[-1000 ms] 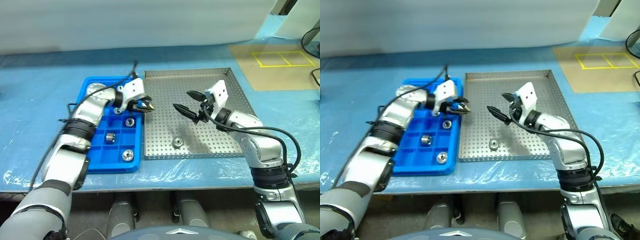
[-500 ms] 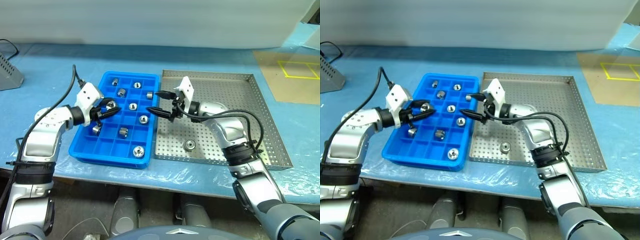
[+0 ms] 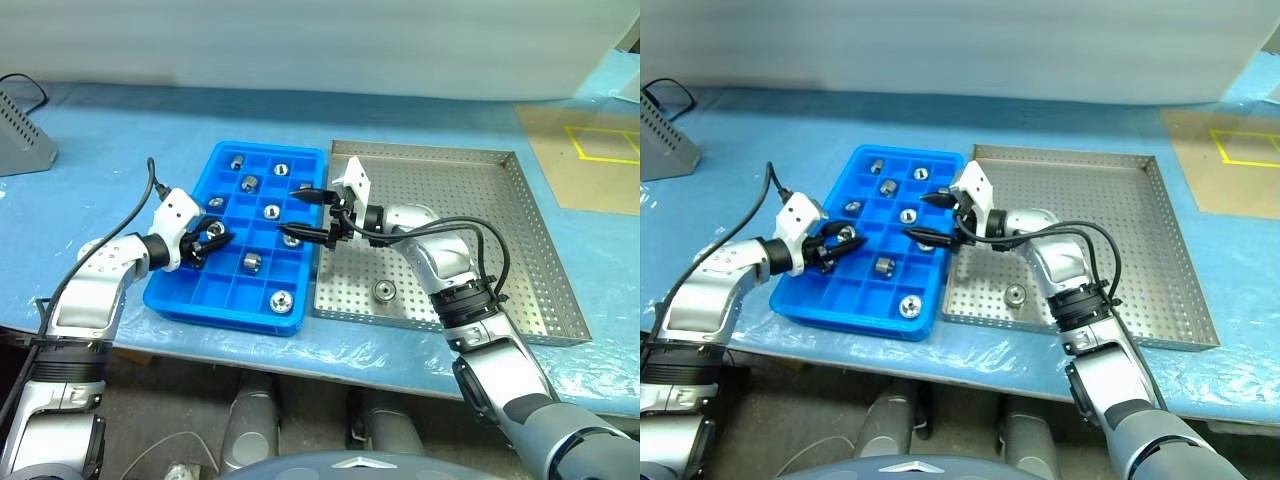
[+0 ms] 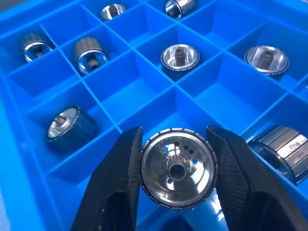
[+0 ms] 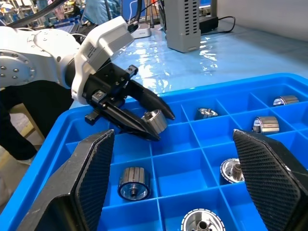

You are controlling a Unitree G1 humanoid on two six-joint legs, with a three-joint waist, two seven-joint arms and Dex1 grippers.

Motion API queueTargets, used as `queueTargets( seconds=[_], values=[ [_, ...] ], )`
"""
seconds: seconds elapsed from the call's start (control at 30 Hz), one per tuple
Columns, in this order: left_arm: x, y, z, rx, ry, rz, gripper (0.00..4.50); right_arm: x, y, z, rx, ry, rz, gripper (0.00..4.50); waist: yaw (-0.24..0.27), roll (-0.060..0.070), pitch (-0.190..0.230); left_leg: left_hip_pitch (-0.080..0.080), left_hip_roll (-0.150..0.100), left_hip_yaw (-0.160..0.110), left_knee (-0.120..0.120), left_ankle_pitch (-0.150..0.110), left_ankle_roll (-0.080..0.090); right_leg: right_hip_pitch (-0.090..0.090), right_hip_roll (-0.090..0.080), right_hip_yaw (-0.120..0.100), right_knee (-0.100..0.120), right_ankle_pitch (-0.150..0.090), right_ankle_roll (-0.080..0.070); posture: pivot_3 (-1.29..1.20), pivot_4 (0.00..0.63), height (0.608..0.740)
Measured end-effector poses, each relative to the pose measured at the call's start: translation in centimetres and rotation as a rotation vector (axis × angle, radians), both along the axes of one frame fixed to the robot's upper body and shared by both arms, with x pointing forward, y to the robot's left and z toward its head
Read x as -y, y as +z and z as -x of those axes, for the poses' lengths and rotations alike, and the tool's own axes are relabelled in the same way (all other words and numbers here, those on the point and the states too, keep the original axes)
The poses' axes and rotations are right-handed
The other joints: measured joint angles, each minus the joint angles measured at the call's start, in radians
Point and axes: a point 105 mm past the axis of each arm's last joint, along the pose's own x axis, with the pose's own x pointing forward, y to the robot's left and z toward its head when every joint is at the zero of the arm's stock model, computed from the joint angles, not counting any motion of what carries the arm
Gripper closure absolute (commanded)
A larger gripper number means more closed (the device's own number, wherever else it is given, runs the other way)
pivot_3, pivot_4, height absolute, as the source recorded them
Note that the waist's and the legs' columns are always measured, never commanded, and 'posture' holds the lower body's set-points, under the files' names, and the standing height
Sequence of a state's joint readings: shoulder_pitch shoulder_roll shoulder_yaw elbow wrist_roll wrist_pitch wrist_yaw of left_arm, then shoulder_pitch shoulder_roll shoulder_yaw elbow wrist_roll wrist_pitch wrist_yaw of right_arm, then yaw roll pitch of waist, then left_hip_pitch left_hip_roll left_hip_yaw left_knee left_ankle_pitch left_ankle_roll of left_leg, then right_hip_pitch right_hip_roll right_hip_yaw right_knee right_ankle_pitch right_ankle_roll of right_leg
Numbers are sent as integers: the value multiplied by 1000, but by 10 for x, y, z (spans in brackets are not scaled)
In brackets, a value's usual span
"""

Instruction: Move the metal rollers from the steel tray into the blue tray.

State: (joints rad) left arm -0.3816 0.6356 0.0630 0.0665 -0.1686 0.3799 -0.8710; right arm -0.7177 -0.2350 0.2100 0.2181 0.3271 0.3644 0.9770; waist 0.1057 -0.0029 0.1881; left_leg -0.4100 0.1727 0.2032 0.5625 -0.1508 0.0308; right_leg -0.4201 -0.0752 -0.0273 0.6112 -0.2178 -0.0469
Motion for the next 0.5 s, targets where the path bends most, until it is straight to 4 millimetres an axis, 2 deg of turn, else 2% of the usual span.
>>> queueTargets(
  seconds=[0.33,0.5],
  values=[
    [16,-9,-8,-10,-46,-9,2756,7,-5,-2,2,-40,28,457,-5,0,0,0,0,0,0,0,-1,0,0,0,1,0,0,112,150,740],
    [16,-8,-12,-4,-37,-14,2756,8,-9,-1,-6,-44,32,457,-6,0,0,0,0,0,0,1,-1,0,0,0,1,0,0,106,150,740]
  ],
)
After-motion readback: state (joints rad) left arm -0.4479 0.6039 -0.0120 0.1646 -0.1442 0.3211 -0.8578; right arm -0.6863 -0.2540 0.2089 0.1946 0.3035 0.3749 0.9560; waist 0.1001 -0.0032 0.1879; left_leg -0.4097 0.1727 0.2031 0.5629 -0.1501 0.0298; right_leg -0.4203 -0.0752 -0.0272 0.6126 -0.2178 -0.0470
